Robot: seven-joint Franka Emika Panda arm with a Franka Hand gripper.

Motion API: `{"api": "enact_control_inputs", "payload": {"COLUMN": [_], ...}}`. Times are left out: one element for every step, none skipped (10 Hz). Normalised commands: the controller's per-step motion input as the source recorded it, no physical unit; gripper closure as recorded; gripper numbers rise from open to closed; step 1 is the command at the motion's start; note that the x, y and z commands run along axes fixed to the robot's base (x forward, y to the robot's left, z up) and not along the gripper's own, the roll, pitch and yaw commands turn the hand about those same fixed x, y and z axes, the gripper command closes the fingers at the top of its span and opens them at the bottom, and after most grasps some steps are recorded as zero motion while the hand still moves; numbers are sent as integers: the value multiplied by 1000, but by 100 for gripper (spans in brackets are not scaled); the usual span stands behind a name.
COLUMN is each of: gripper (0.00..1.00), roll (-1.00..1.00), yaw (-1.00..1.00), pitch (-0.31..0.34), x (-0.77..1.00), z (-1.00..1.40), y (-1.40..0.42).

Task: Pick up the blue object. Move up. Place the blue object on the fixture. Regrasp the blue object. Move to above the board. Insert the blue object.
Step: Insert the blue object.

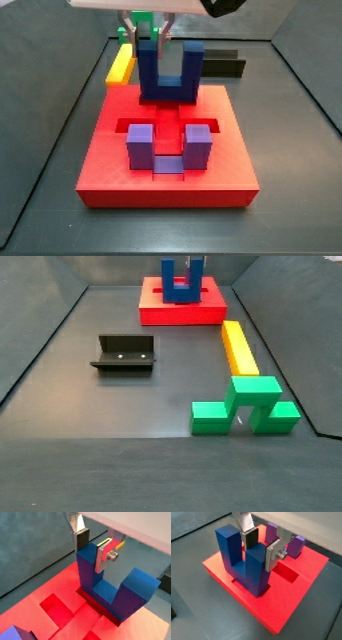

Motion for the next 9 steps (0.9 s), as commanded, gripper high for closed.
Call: {"api": "enact_control_inputs", "payload": {"gripper": [100,100,100,100,100,100,100,100,100], "roll": [-31,-46,-80,-341,-500,-464,-383,-264,-416], "yaw": [0,0,0,0,0,0,0,0,0], "pitch": [-56,-61,-60,-24,0,0,0,0,-13], "x": [-197,-183,-114,-29,-6,0,0,0,0], "z": [-217,-163,-111,-54,-49,-169,-226,-100,0], "y": [0,0,-14,0,0,0,0,0,189]}}
